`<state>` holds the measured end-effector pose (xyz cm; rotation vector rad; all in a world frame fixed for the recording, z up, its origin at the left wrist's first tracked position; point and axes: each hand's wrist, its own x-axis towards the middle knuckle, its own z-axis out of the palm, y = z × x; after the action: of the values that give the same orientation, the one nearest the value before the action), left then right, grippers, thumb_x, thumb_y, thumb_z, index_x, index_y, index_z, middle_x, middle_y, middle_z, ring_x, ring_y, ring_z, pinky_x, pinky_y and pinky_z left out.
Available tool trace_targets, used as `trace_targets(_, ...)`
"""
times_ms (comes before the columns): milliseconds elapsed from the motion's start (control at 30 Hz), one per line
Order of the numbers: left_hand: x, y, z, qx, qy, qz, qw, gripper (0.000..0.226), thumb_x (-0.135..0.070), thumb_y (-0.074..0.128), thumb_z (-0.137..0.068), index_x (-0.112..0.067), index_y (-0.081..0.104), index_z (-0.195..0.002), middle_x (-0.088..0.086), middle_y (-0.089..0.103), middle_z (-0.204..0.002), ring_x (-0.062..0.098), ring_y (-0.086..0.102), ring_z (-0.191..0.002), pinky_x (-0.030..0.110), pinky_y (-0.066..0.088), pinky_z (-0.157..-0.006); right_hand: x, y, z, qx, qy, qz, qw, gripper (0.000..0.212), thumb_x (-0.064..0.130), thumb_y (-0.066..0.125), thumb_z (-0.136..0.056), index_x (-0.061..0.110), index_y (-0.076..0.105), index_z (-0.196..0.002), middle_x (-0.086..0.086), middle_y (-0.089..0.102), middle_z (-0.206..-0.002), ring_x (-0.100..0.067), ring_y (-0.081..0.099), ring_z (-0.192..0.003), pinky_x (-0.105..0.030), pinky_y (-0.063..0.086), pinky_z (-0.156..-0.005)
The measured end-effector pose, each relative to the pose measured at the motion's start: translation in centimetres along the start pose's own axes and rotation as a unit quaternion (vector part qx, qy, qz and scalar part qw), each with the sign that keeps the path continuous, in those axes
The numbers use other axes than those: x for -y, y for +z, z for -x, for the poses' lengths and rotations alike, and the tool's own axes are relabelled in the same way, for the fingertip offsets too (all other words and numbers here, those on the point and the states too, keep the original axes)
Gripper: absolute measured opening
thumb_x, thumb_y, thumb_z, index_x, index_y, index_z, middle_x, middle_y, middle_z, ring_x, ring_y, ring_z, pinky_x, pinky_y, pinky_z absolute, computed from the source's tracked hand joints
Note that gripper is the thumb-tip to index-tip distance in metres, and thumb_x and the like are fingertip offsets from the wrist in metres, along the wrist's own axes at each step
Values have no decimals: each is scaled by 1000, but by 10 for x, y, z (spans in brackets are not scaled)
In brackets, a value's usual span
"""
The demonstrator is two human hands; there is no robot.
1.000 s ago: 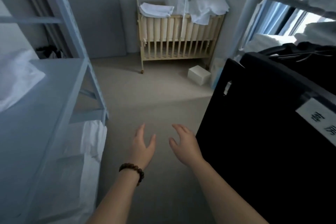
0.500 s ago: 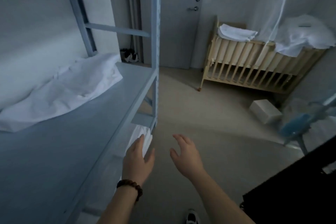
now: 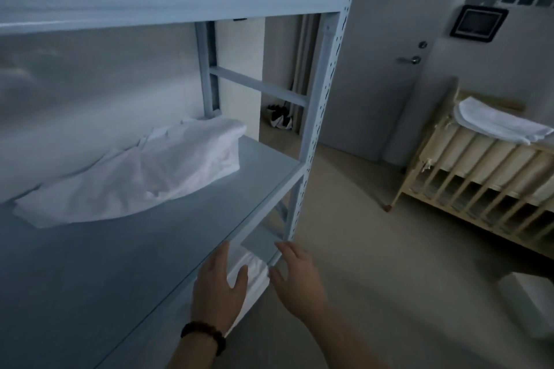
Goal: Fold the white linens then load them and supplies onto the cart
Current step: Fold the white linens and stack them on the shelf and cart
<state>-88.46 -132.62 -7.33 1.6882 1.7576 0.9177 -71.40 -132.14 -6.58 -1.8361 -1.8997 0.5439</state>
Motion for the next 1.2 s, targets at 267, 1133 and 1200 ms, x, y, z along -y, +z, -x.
trace_targets(267, 2, 10, -48, -40, -47, -9, 998, 63, -36, 54, -95, -18, 28, -149, 1, 35, -152, 18, 34, -137, 32, 28, -114, -11, 4, -71, 34, -50, -21, 998, 53, 40, 52, -95, 27, 38, -145, 7, 41, -144, -14, 37, -133, -34, 30, -113)
trace_targets(1133, 120, -65, -236, -85, -150, -248, 953, 83, -51, 56, -89, -36, 4, -152, 2, -12, -160, 27, -6, -147, 45, 11, -117, 91, 89, -316, 128, -211, 86, 965, 63, 38, 54, -93, 28, 27, -149, 2, 22, -158, -19, 15, -145, -42, 17, -117)
trace_targets(1200, 131, -65, -247, -72, -170, -278, 943, 89, -52, 58, -86, -39, -1, -151, 3, -21, -159, 29, -12, -146, 47, 10, -116, 91, 94, -340, 122, -230, 124, 958, 68, 39, 56, -92, 31, 23, -150, 3, 13, -160, -19, 5, -147, -49, 12, -118)
